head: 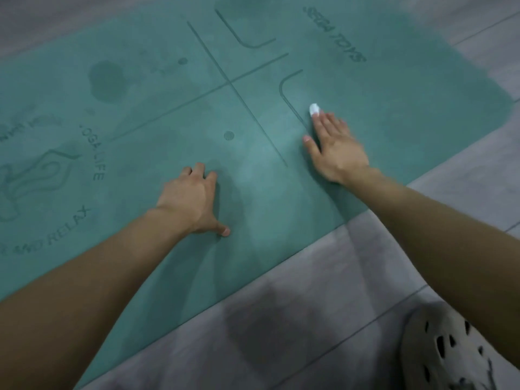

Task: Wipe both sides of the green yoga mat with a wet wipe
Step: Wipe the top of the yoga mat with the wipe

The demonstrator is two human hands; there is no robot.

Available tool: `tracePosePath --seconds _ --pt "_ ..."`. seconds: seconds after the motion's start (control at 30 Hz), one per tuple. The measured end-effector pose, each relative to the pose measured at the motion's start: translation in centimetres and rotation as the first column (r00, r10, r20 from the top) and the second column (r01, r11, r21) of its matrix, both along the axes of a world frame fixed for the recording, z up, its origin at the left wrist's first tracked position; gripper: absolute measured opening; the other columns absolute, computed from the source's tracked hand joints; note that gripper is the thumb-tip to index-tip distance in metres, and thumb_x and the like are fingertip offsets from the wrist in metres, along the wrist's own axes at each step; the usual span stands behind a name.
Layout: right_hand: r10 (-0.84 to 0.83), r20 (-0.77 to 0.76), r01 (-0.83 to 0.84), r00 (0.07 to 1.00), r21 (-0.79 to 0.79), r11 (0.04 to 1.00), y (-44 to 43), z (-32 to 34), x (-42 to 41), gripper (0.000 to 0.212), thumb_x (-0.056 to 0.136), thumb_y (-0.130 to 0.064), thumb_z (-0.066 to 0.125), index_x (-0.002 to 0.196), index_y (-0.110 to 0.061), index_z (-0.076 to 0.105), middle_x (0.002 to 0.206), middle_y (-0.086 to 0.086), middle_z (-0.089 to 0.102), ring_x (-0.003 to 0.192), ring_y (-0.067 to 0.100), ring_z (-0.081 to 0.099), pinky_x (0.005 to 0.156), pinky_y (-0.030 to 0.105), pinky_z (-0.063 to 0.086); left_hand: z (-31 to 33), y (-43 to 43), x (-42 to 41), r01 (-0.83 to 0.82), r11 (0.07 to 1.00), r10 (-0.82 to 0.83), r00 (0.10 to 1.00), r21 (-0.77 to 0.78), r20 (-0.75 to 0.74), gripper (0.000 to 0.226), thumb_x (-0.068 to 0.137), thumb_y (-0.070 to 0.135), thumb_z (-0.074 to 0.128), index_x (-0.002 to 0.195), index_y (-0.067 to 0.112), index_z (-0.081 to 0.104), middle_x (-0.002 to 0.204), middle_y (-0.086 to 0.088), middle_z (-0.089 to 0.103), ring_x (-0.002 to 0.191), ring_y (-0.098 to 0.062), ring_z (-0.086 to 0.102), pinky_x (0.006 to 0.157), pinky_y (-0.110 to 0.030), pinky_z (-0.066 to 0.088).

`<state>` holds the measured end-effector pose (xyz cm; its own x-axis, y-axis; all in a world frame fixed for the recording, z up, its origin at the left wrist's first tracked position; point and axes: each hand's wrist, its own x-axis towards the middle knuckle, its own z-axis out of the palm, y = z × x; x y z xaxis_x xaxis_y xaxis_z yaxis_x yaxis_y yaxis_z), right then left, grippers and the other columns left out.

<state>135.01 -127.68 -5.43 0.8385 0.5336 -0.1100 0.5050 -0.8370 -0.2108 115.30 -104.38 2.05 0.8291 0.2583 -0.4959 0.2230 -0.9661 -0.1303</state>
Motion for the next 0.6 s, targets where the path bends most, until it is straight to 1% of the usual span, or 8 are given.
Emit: tracePosePath --seconds 0.1,0.17,0.23,0.33,0.4,0.47,0.53,0.6 --pt "-0.088 -0.020 0.089 0.996 0.047 0.995 0.4 -0.5 -2.5 0.082 0.105 -0.066 0.013 0.169 -0.017 -0.001 0.177 0.001 0.000 0.163 0.017 -0.004 0.133 0.040 0.004 0.3 -0.3 0.5 -0.010 1.000 0.011 1.000 -0.007 0.018 0.113 0.054 0.086 0.081 0.138 0.019 0.047 0.131 -0.003 0.045 0.127 -0.026 0.048 0.095 -0.045 0.053" --pt "0.186 0.017 -0.187 0.982 0.092 0.978 2.3 -0.9 -8.3 0.080 0.107 -0.062 0.019 0.169 -0.014 0.000 0.177 0.002 -0.001 0.162 0.015 -0.008 0.132 0.041 0.008 0.0 -0.6 0.5 -0.002 0.999 0.003 0.999 -0.034 0.033 0.113 0.055 0.083 0.083 0.141 0.021 0.044 0.134 -0.003 0.043 0.128 -0.026 0.047 0.095 -0.045 0.053" --pt "0.478 0.014 -0.477 0.878 0.102 0.873 3.2 -1.4 -13.9 0.076 0.110 -0.055 0.028 0.169 -0.012 0.007 0.177 0.003 0.003 0.163 0.016 -0.006 0.132 0.041 0.010 -0.4 -0.7 0.5 0.009 0.999 -0.007 0.999 -0.052 0.046 0.111 0.056 0.080 0.085 0.142 0.023 0.044 0.135 -0.003 0.043 0.129 -0.027 0.047 0.097 -0.046 0.053" --pt "0.632 0.049 -0.634 0.774 0.046 0.772 1.6 -1.2 -13.9 0.072 0.112 -0.052 0.029 0.169 -0.013 0.010 0.176 0.004 0.009 0.163 0.016 0.001 0.132 0.038 0.007 -0.7 -0.5 0.5 0.034 0.999 -0.032 0.998 -0.040 0.053 0.111 0.055 0.081 0.084 0.141 0.023 0.046 0.134 -0.003 0.045 0.128 -0.029 0.047 0.099 -0.046 0.053" --pt "0.491 0.058 -0.493 0.869 0.018 0.870 -0.3 -0.8 -10.0 0.072 0.112 -0.054 0.026 0.169 -0.017 0.005 0.176 0.001 0.008 0.163 0.015 0.003 0.133 0.037 0.005 -0.9 -0.4 0.5 0.033 0.999 -0.030 0.998 -0.044 0.057 0.114 0.055 0.082 0.083 0.144 0.023 0.045 0.134 -0.003 0.045 0.127 -0.029 0.047 0.099 -0.046 0.053" --pt "0.181 0.046 -0.181 0.982 -0.009 0.983 -2.5 -0.5 -5.0 0.074 0.110 -0.058 0.020 0.169 -0.018 0.001 0.177 0.001 0.005 0.163 0.016 0.003 0.133 0.037 0.003 -1.1 -0.1 0.4 0.025 0.999 -0.021 0.997 -0.046 0.074 0.115 0.054 0.084 0.082 0.145 0.024 0.045 0.134 -0.002 0.045 0.127 -0.028 0.046 0.097 -0.047 0.053" --pt "-0.108 0.008 0.109 0.994 -0.029 0.994 -3.8 -0.2 -2.3 0.078 0.108 -0.062 0.015 0.169 -0.016 -0.002 0.177 0.002 0.001 0.163 0.017 -0.001 0.132 0.037 0.001 -1.2 0.1 0.2 0.038 0.998 -0.034 0.995 -0.046 0.093 0.116 0.053 0.087 0.080 0.144 0.025 0.046 0.133 -0.001 0.045 0.127 -0.027 0.046 0.096 -0.048 0.054" --pt "-0.219 -0.010 0.219 0.976 0.008 0.976 -2.7 -0.3 -3.8 0.082 0.106 -0.064 0.014 0.168 -0.013 -0.002 0.177 0.003 0.000 0.163 0.017 -0.003 0.133 0.039 0.002 -1.1 0.4 0.0 0.063 0.998 -0.059 0.992 -0.033 0.108 0.116 0.054 0.091 0.075 0.146 0.027 0.045 0.133 0.000 0.045 0.127 -0.026 0.045 0.093 -0.046 0.054"
